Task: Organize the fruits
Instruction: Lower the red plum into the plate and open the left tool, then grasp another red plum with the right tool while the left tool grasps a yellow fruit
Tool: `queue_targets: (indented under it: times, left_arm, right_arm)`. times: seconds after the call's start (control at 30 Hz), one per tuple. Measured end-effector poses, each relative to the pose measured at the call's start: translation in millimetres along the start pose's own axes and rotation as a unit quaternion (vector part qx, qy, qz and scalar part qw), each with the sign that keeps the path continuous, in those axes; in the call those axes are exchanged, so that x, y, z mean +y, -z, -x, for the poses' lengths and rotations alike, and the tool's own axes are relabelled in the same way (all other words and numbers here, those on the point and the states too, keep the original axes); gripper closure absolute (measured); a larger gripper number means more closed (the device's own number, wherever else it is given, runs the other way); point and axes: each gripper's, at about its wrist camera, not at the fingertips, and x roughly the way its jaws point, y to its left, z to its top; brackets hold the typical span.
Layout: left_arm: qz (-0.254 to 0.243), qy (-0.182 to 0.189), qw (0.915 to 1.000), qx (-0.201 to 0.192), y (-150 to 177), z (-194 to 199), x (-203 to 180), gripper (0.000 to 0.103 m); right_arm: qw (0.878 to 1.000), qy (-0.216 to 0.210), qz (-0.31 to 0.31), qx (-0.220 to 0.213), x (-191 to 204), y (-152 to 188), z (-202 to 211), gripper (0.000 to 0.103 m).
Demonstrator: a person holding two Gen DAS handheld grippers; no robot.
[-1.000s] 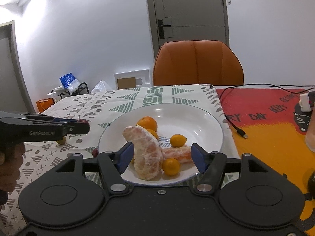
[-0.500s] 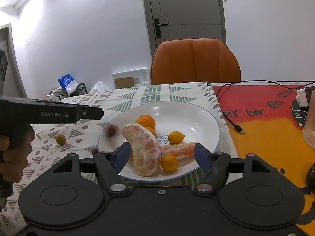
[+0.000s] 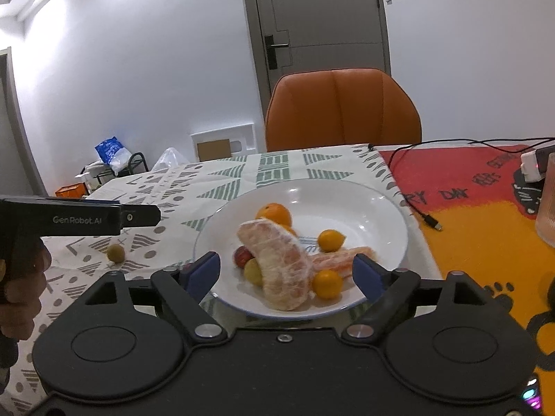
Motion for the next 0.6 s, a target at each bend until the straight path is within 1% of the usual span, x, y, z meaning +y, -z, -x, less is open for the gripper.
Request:
queue_targets:
  times: [0.07,0.17,0.23,0.37,0.6]
  left_arm:
    - [0.003,-0.006,1.0,0.0,2.7,3.3,4.9,0.029]
    - [0.009,-0.012,0.9999,0.0,7.1,8.4,13.1,0.027]
    - [0.014,-0.015,0.9998,-0.002,9.8,11.5,18.3,0.026]
    - [0.02,-0.023,0.9995,-0.006,13.7,16.9,27.4,0.026]
    - [0.033,-0.034,0.9988,-0.005,19.9,22.4,41.2,0.025]
  right_arm:
    - [1.0,0.0,-0.004,0.001,3.5,1.6,0.6,0.017]
    - [1.0,-0.003,-0.009,-0.001,10.2,3.3,1.7,0.014]
    - [1.0,-0.006,-0.01,-0.002,15.8,4.6,3.1,0.014]
    - [1.0,0.0,-0.008,-0.01,27.5,6.4,4.9,0.012]
    - [1.0,-0.005,-0.018,-0.011,38.9,7.5,2.4,0.011]
